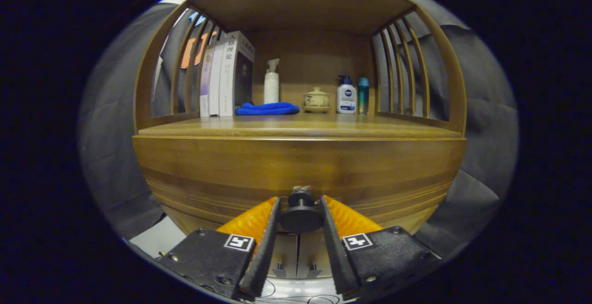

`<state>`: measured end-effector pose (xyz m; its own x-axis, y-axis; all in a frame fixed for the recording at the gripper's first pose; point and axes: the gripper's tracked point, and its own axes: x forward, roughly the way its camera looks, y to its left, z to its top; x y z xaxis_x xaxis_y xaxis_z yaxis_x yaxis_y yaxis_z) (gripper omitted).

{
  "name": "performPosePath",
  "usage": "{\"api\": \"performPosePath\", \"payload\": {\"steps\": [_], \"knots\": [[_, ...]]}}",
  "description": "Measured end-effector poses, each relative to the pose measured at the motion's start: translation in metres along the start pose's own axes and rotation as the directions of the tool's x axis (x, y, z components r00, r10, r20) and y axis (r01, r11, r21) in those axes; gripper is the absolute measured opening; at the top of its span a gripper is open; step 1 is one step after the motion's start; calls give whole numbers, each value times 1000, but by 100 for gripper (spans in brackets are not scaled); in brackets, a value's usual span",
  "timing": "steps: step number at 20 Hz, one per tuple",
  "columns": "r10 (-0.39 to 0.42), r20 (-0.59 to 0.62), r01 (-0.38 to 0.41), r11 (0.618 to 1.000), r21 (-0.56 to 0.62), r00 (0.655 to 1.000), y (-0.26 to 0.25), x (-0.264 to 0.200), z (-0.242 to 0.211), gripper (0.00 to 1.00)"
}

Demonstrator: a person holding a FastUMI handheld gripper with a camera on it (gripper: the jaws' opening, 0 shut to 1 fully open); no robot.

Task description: Pull open the drawer, take out the items inside it, and place them on the countertop above the cabinet.

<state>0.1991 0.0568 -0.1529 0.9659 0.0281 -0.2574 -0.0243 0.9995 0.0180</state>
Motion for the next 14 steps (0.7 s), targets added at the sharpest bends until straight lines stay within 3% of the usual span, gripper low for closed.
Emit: {"api": "performPosePath", "payload": {"steps": [7,14], "knots": [[6,-32,-6,1000,18,999,-2,-2,-2,40],[5,-51,-5,1000,10,999,-3,-5,-2,35]]}}
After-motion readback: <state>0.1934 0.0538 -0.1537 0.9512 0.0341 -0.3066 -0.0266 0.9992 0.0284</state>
